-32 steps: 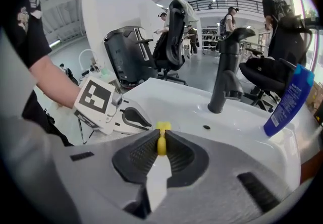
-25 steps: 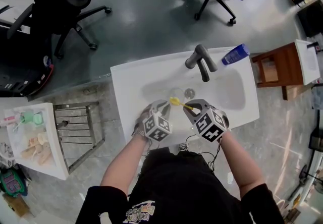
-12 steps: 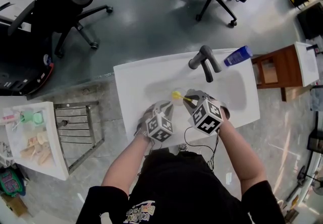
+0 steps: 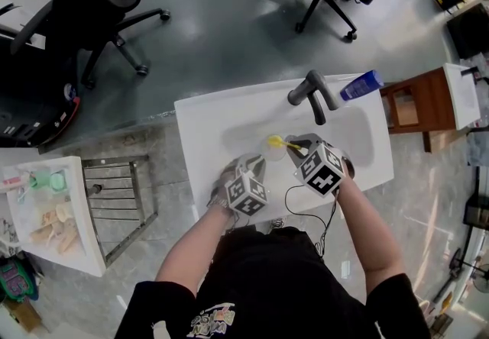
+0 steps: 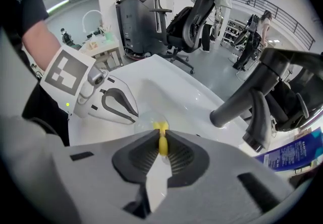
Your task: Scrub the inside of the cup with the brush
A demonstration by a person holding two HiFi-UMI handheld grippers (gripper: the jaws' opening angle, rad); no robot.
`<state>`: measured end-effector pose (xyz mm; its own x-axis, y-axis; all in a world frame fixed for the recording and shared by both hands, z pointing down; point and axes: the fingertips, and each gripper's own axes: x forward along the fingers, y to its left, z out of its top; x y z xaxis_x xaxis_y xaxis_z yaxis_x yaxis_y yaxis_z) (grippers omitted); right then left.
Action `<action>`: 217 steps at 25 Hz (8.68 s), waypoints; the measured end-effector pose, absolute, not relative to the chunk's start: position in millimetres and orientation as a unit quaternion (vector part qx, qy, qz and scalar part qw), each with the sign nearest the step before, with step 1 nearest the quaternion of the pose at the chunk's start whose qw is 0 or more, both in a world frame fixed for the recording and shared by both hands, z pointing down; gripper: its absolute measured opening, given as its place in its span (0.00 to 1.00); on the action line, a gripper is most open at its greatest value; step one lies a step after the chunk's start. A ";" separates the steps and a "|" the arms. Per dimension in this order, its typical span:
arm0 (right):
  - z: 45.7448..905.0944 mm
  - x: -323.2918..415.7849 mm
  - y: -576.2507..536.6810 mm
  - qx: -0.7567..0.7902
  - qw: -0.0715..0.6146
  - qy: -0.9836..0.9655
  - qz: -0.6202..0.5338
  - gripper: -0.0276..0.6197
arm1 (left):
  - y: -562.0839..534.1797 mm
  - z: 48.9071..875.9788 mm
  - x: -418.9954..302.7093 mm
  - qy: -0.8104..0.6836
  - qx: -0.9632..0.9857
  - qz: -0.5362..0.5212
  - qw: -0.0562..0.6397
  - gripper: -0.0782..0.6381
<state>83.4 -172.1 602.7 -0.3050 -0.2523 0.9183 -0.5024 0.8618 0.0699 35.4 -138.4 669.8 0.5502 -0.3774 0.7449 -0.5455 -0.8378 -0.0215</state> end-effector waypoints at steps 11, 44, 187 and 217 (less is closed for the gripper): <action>605.8 94.7 -158.2 0.228 0.561 -0.784 0.138 0.10 | -137.8 667.5 36.3 -0.258 0.878 0.389 0.110 0.17; 612.8 58.6 -150.5 0.162 0.529 -0.815 0.175 0.10 | -138.5 666.3 36.1 -0.260 0.878 0.388 0.107 0.17; 658.9 71.6 -160.4 0.120 0.607 -0.776 0.124 0.10 | -136.6 667.8 34.6 -0.268 0.877 0.386 0.104 0.17; 652.2 59.5 -150.3 0.152 0.505 -0.800 0.286 0.10 | -135.7 666.6 35.3 -0.263 0.879 0.384 0.105 0.17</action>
<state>59.5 -150.3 652.2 -0.4432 0.0457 0.8953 -0.5316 0.7908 -0.3035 35.3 -135.7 666.6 0.5673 -0.3816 0.7298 -0.5434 -0.8393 -0.0165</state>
